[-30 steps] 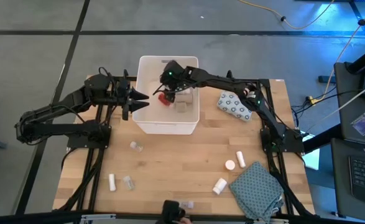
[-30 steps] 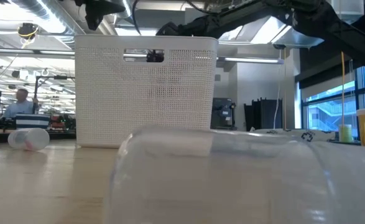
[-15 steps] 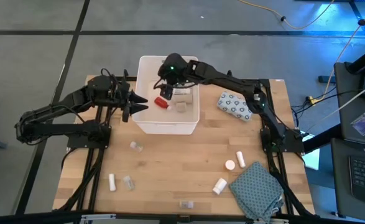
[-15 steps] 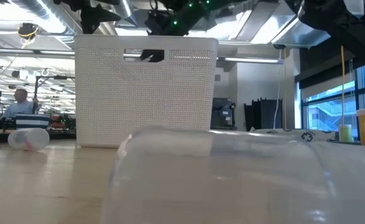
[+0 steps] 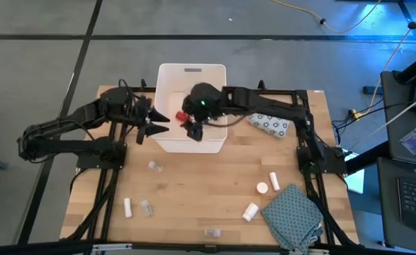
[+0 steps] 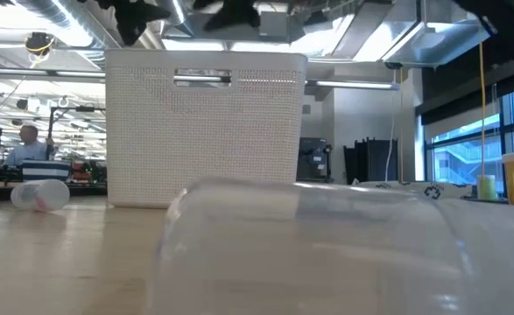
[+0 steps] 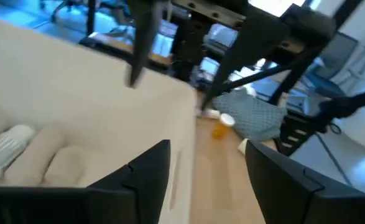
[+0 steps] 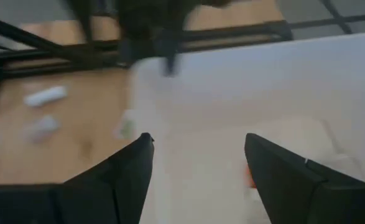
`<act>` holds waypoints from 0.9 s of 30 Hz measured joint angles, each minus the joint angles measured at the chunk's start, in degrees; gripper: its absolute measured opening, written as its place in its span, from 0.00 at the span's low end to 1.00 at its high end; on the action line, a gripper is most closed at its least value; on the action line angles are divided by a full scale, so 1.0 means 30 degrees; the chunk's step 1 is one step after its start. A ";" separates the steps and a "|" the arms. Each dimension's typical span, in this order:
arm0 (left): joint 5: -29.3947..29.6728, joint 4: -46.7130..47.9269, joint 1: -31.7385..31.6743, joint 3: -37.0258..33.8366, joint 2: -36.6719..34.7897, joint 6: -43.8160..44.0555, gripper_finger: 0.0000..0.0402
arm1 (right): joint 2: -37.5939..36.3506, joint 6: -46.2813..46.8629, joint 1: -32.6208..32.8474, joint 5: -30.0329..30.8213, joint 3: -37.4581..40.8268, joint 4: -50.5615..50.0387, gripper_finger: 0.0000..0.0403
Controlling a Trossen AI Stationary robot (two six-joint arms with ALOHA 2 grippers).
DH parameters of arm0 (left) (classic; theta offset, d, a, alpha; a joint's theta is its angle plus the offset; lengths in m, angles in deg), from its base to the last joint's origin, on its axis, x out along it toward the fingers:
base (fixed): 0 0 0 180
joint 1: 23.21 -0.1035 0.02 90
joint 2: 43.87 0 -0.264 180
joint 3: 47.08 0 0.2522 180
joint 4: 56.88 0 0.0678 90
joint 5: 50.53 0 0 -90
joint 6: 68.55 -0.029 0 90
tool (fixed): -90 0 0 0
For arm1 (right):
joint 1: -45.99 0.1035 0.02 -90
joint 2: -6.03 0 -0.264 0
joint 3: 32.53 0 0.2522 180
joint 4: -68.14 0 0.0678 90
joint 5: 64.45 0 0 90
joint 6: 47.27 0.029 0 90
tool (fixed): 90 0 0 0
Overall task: Pick & place medical supplies in basket/bin
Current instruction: Put the top transparent pill bottle into the white bin
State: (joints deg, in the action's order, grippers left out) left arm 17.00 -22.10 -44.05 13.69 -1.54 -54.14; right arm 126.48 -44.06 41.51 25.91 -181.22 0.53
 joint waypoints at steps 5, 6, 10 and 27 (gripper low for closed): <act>-0.0052 0.0070 0.2050 0.0000 0.0012 -0.1110 0.55 | -0.1028 0.1766 0.2017 0.0528 0.0000 -0.2784 0.63; 0.0113 0.0202 0.2748 0.0000 0.0012 -0.1766 0.55 | -0.1143 0.1941 0.2471 0.0851 -0.0003 -0.3542 0.63; 0.3126 0.1199 0.5770 0.0000 0.0322 -0.1973 0.54 | -0.1222 0.3648 0.4420 0.2084 0.0059 -0.6992 0.63; 1.4450 0.8501 1.7973 0.0007 0.6438 0.2730 0.46 | -0.1222 1.2652 1.1258 0.5676 0.4646 -0.8793 0.63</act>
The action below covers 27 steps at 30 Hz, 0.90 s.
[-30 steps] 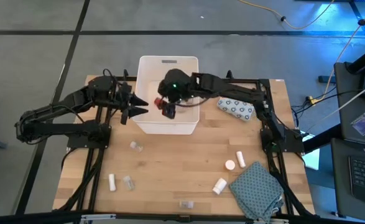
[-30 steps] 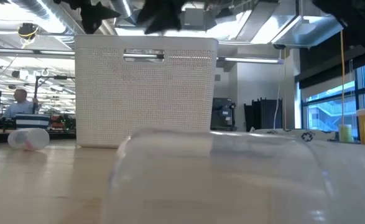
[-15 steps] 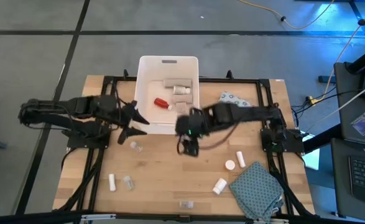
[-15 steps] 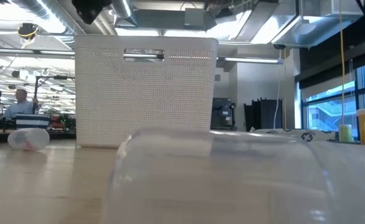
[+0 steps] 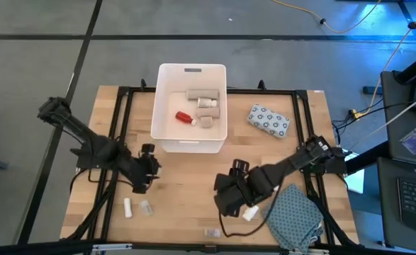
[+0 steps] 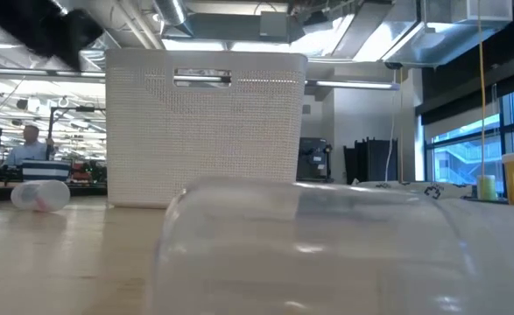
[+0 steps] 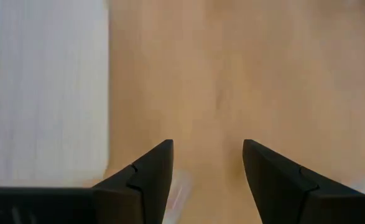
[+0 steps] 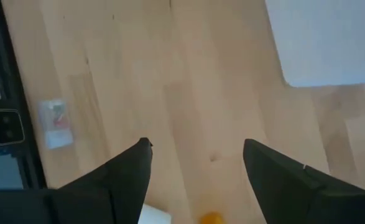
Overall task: Pick & place medical supplies in basket/bin
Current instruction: Put the top transparent pill bottle into the white bin
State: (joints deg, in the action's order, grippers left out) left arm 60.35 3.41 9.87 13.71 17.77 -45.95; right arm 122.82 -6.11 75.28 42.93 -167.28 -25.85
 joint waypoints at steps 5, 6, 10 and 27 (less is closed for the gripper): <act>0.1289 0.3833 0.0702 0.0000 0.2153 0.2398 0.46 | 0.0000 0.0729 0.0400 0.0269 0.0784 0.1148 0.63; 0.1205 0.4152 0.0697 0.0000 0.2484 0.2940 0.46 | 0.0000 0.0742 0.0432 0.0269 0.0958 0.1488 0.63; 0.0911 0.3910 0.0694 0.0000 0.3483 0.4383 0.46 | 0.0004 0.1122 0.0432 0.0247 0.1516 0.2253 0.63; 0.0120 0.3410 0.0680 0.0000 0.5030 0.2430 0.63 | 0.0007 0.0667 -0.0116 0.0360 0.1707 0.2388 0.63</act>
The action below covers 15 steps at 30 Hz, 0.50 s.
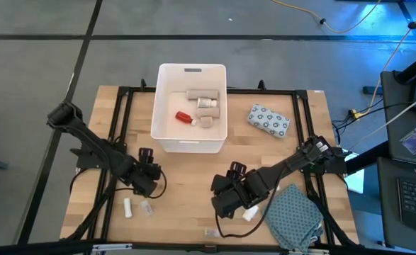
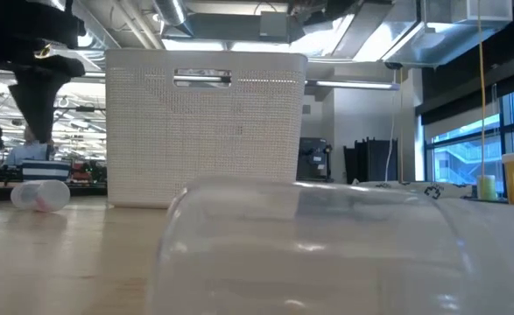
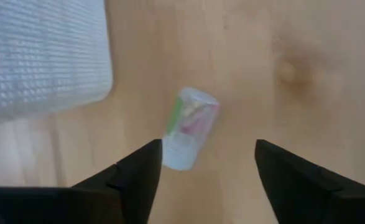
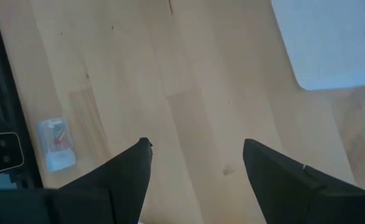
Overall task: Pick & place medical supplies in basket/bin
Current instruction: Put the top transparent pill bottle into the white bin
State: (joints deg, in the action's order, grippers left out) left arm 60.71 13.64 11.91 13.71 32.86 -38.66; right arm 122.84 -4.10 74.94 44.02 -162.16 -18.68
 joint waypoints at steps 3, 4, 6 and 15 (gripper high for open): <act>0.0258 0.0000 0.0000 0.0000 0.0351 0.0704 0.69 | 0.0000 -0.0439 -0.0093 0.0035 0.0000 0.0242 0.63; 0.0121 -0.0007 0.0000 0.0000 0.0443 0.0960 0.70 | 0.0000 -0.0470 -0.0095 0.0047 0.0000 0.0261 0.63; -0.0427 -0.0006 0.0000 0.0000 0.0569 0.1286 0.71 | 0.0000 -0.0562 -0.0093 0.0047 0.0000 0.0258 0.63; 0.1374 -0.1260 -0.0060 0.0000 0.1363 0.0799 0.71 | 0.0000 -0.0866 -0.0115 0.0978 0.0000 0.0253 0.63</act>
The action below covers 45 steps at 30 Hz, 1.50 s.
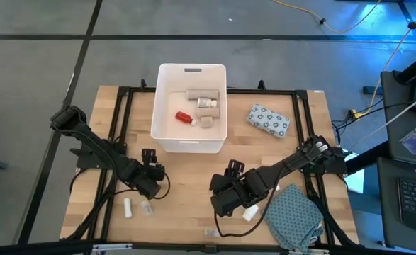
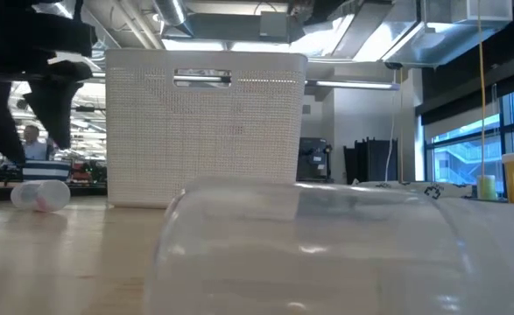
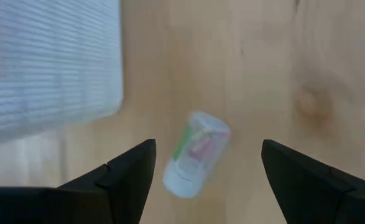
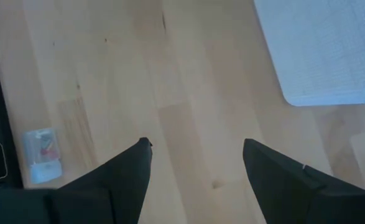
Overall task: Pick & place medical supplies in basket/bin
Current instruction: Put the top transparent pill bottle into the white bin
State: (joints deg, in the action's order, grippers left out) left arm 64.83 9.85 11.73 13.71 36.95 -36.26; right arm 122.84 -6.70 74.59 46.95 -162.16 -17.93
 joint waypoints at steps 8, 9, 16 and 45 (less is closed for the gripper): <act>-0.0917 -0.0054 -0.0139 -0.0121 0.1242 -0.0796 0.70 | 0.0000 -0.0149 -0.0035 0.0009 0.0000 -0.0006 0.63; -0.1128 -0.0051 -0.0237 -0.0231 0.1442 -0.0849 0.69 | 0.0000 -0.0151 -0.0036 0.0009 0.0000 -0.0009 0.63; -0.1561 -0.0491 -0.1055 -0.1645 0.2216 -0.0848 0.60 | 0.0000 -0.0172 -0.0124 0.0016 0.0000 -0.0074 0.63; -0.6765 -0.1024 -0.1860 0.2886 -0.3273 0.1325 0.38 | -0.0592 -0.0151 -0.0364 -0.2519 -0.0104 -0.3015 0.63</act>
State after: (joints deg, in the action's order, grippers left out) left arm 44.54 6.78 6.15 22.37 27.13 -32.29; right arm 121.06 -7.15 73.50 39.39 -162.47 -26.97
